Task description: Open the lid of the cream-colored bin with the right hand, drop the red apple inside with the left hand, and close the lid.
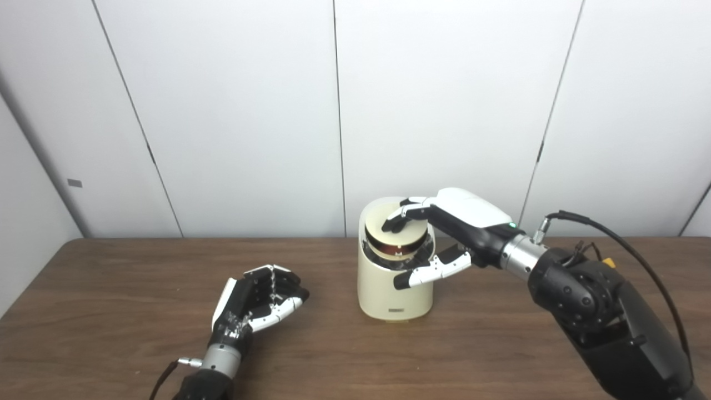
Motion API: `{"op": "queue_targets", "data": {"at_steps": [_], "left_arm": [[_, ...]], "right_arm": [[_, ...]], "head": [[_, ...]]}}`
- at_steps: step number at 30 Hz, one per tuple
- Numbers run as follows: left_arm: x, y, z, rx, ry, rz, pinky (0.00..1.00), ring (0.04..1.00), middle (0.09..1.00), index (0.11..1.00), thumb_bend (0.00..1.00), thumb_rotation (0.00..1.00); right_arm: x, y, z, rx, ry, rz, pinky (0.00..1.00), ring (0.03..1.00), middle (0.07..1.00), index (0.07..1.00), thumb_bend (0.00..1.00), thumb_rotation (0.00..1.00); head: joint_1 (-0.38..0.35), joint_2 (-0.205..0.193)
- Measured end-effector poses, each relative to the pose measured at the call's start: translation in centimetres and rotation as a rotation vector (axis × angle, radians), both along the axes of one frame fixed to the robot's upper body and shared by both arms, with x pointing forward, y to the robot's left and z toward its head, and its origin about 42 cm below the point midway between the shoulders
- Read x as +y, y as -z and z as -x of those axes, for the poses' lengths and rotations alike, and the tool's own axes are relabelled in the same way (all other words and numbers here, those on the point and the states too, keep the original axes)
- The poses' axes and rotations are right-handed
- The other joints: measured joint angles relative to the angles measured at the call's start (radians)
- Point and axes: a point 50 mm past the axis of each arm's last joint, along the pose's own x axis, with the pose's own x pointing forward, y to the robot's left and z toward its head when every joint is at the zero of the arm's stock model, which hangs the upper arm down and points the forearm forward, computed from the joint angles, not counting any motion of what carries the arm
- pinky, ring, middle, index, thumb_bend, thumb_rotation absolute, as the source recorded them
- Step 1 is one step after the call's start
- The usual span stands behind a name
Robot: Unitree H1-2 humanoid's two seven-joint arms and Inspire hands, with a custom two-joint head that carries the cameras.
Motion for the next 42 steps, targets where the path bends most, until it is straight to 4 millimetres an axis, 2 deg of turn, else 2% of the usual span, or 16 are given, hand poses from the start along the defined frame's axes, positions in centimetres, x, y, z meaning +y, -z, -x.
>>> {"op": "queue_targets", "data": {"at_steps": [6, 12, 20, 29, 42], "left_arm": [[-0.1, 0.0, 0.0, 0.003, -0.001, 0.006, 0.36, 0.521, 0.499, 0.493, 0.52, 0.00], [0.0, 0.0, 0.0, 0.008, -0.003, 0.006, 0.35, 0.498, 0.493, 0.498, 0.52, 0.00], [0.0, 0.0, 0.0, 0.025, -0.010, 0.006, 0.36, 0.515, 0.499, 0.494, 0.52, 0.00], [0.1, -0.1, 0.4, 0.025, -0.015, 0.009, 0.34, 0.507, 0.500, 0.493, 0.52, 0.00], [0.2, -0.2, 0.5, 0.022, -0.014, 0.009, 0.35, 0.510, 0.502, 0.491, 0.52, 0.00]], "right_arm": [[0.0, 0.1, 0.2, 0.016, -0.011, 0.011, 0.94, 0.925, 0.736, 0.728, 0.68, 0.62], [0.1, 0.0, 0.3, 0.013, -0.018, 0.015, 0.92, 0.908, 0.723, 0.725, 0.68, 0.61], [0.1, 0.2, 0.4, 0.016, -0.019, 0.017, 0.92, 0.904, 0.714, 0.732, 0.66, 0.59], [0.3, 0.7, 0.5, 0.004, -0.025, 0.088, 0.97, 0.921, 0.739, 0.762, 0.67, 0.63], [0.6, 1.2, 0.3, -0.012, -0.046, 0.156, 0.95, 0.931, 0.755, 0.759, 0.71, 0.66]], "head": [[0.003, 0.006], [0.000, 0.011], [0.000, 0.018], [0.005, 0.026], [0.009, 0.037]]}}
